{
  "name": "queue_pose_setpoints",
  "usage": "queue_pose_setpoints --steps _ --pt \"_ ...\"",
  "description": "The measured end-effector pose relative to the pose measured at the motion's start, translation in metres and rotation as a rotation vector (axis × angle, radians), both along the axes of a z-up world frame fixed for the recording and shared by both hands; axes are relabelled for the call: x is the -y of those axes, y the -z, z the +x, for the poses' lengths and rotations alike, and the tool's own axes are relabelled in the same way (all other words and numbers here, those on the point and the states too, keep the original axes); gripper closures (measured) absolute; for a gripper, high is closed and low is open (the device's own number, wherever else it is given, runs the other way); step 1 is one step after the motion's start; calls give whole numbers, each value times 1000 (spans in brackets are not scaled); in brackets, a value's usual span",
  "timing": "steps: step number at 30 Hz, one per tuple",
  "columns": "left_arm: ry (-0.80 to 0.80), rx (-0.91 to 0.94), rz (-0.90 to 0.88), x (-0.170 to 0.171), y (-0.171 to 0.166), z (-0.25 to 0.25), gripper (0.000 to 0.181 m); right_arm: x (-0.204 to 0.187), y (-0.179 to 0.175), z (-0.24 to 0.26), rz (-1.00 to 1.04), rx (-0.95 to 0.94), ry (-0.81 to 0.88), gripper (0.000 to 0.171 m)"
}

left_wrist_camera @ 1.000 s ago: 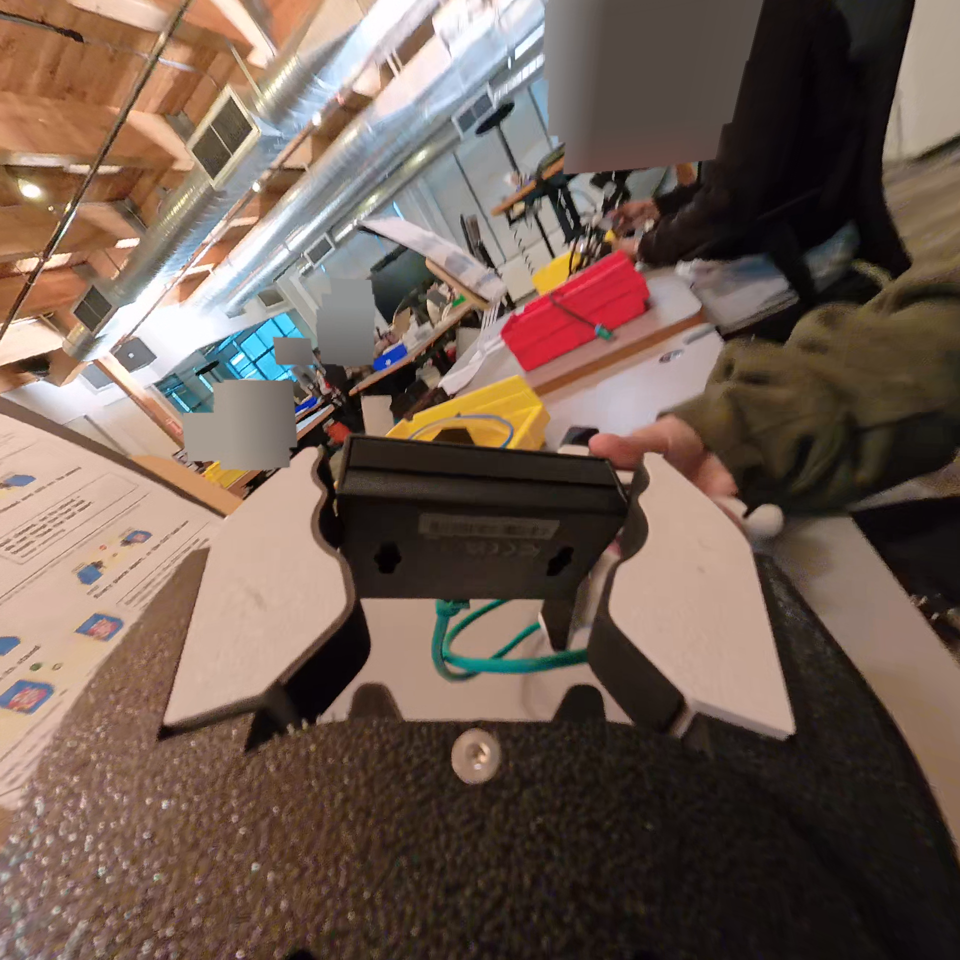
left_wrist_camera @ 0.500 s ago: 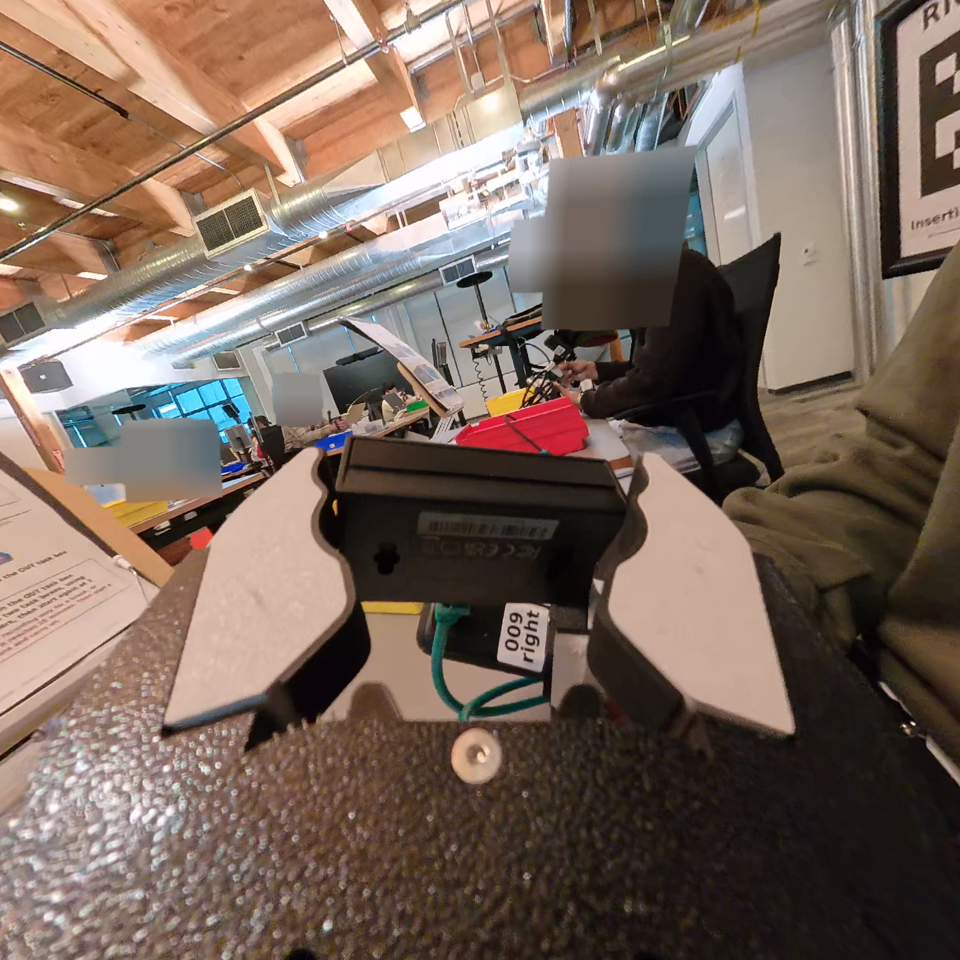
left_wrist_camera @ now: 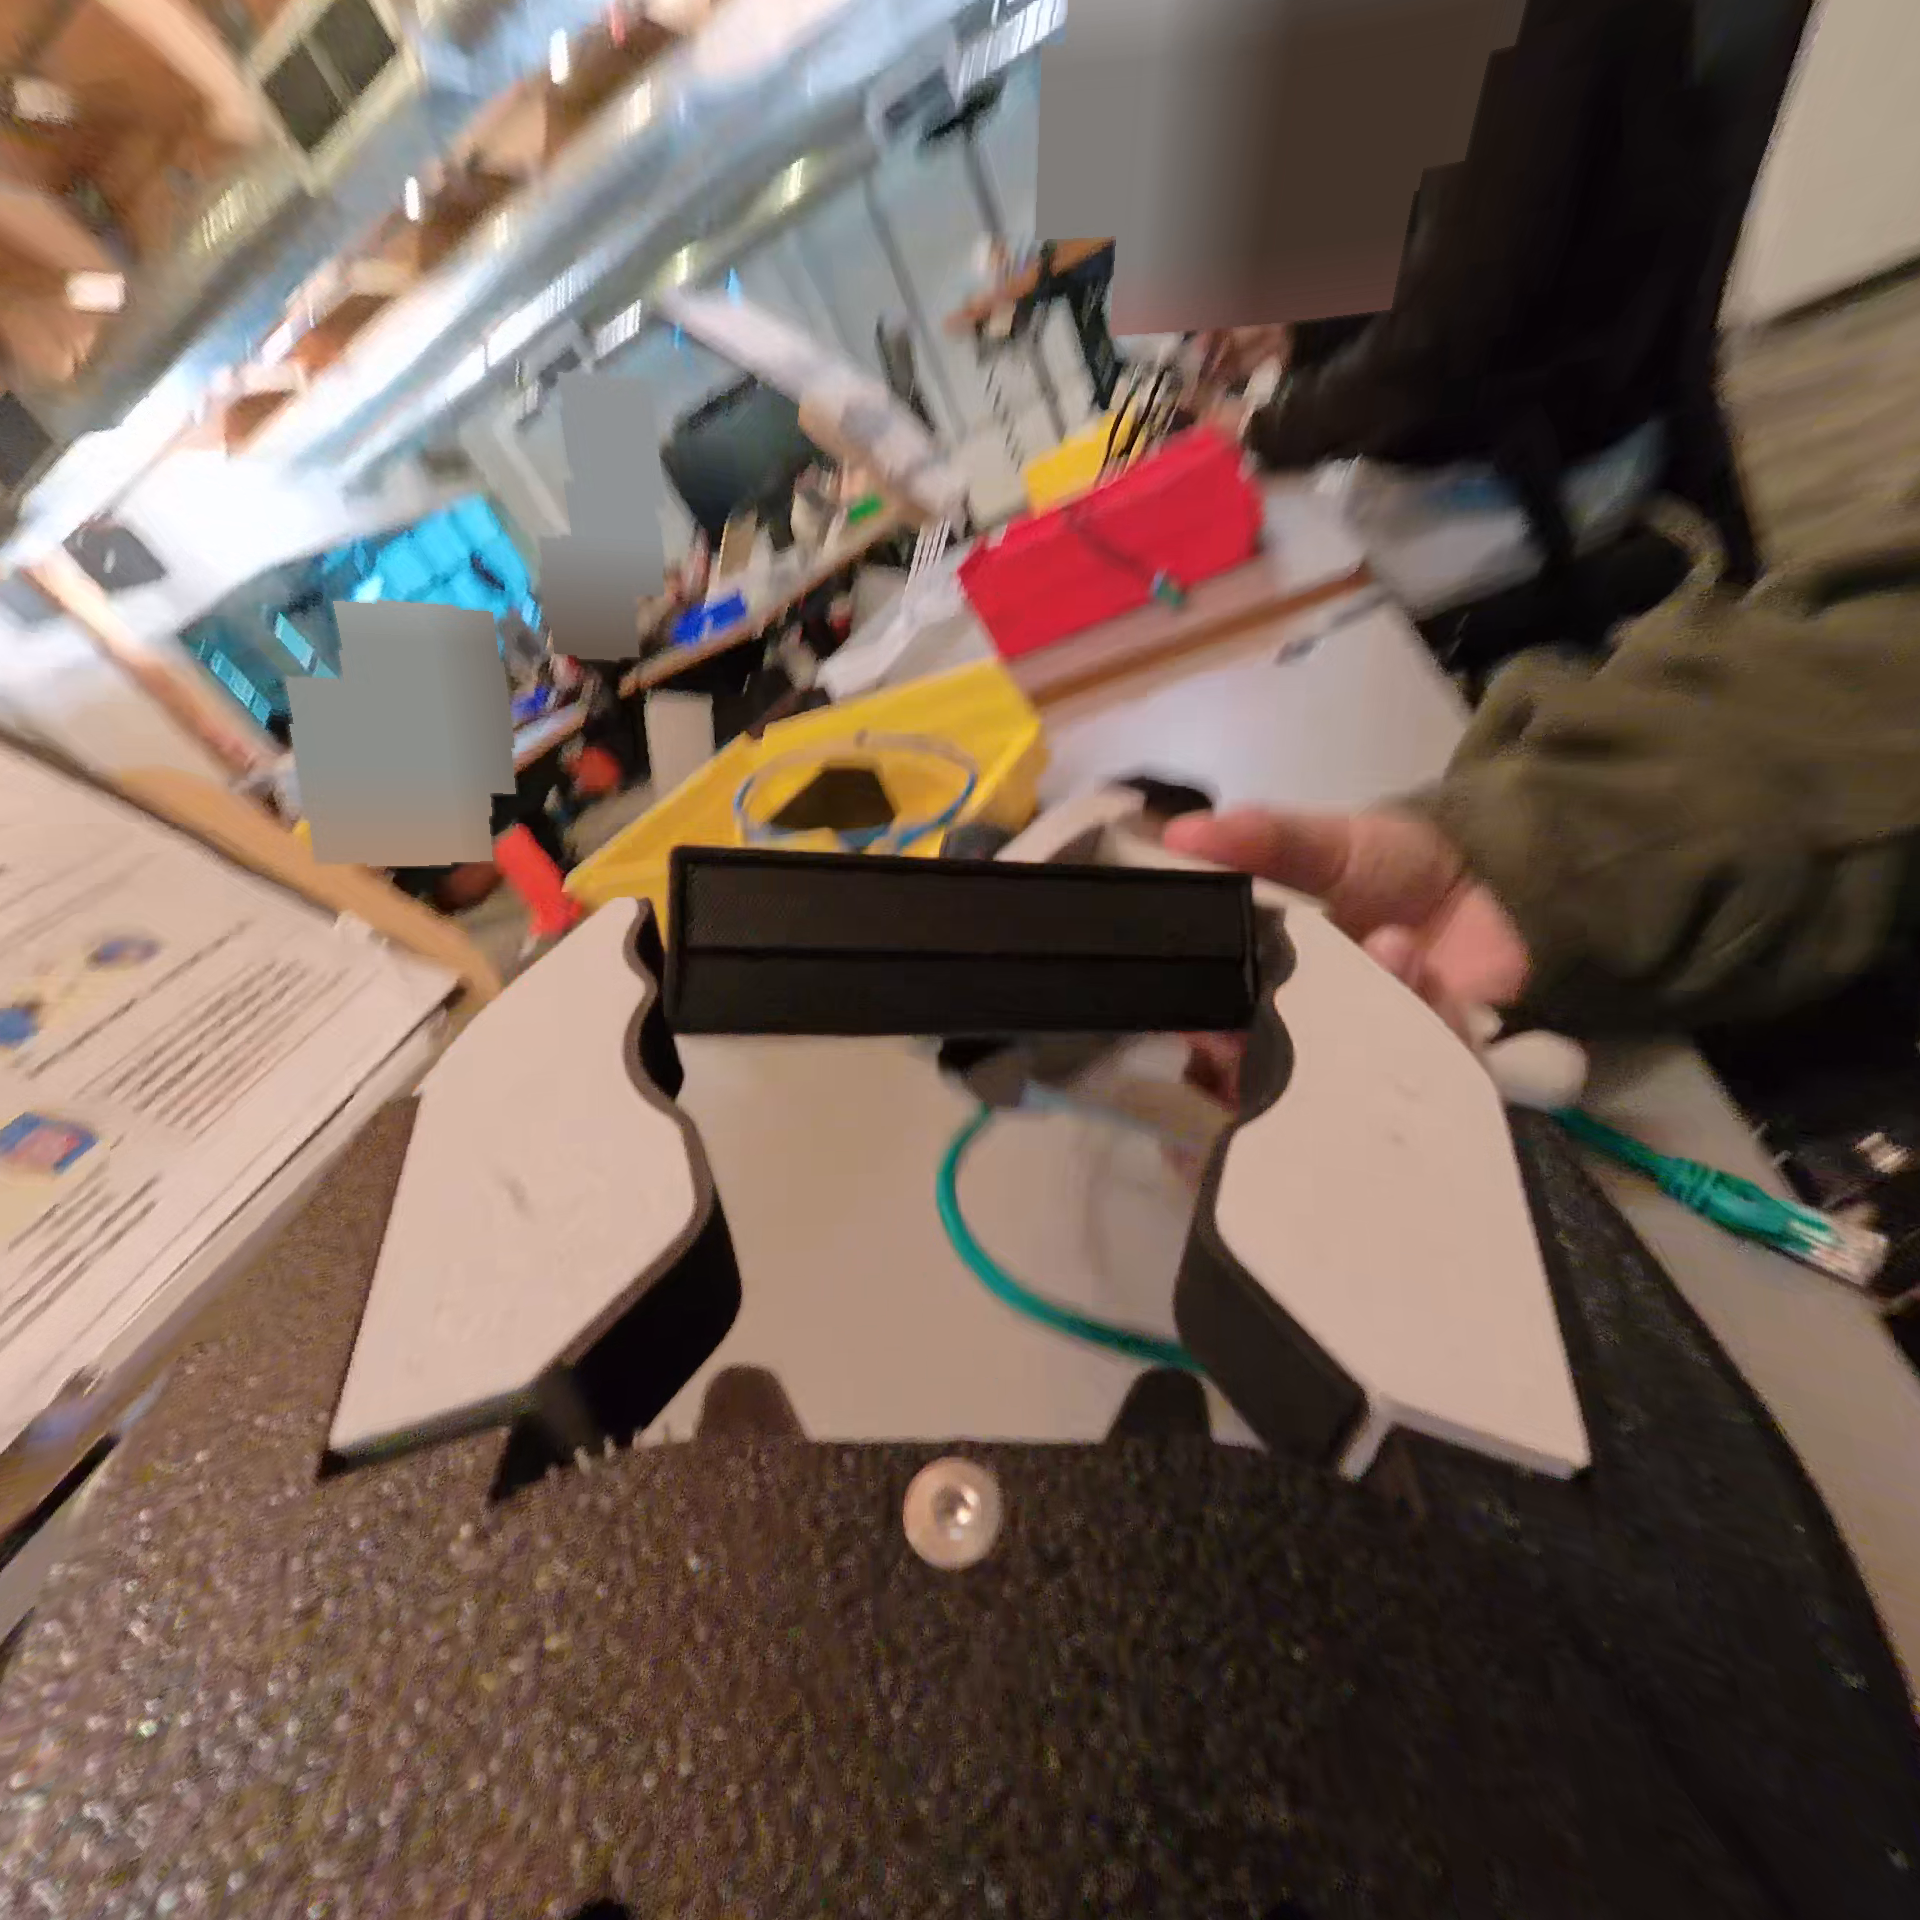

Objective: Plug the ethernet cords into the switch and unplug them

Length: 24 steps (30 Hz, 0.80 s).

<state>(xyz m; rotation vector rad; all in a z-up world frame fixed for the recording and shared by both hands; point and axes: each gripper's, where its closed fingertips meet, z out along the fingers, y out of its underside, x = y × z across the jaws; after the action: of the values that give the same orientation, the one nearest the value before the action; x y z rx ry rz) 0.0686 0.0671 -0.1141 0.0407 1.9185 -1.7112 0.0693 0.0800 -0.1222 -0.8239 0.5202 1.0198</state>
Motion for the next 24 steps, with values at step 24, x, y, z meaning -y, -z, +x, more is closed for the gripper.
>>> queue_pose_setpoints --steps 24 --pt "-374 147 74 -2 15 46 79 21 -10 34 -447 264 695 143"
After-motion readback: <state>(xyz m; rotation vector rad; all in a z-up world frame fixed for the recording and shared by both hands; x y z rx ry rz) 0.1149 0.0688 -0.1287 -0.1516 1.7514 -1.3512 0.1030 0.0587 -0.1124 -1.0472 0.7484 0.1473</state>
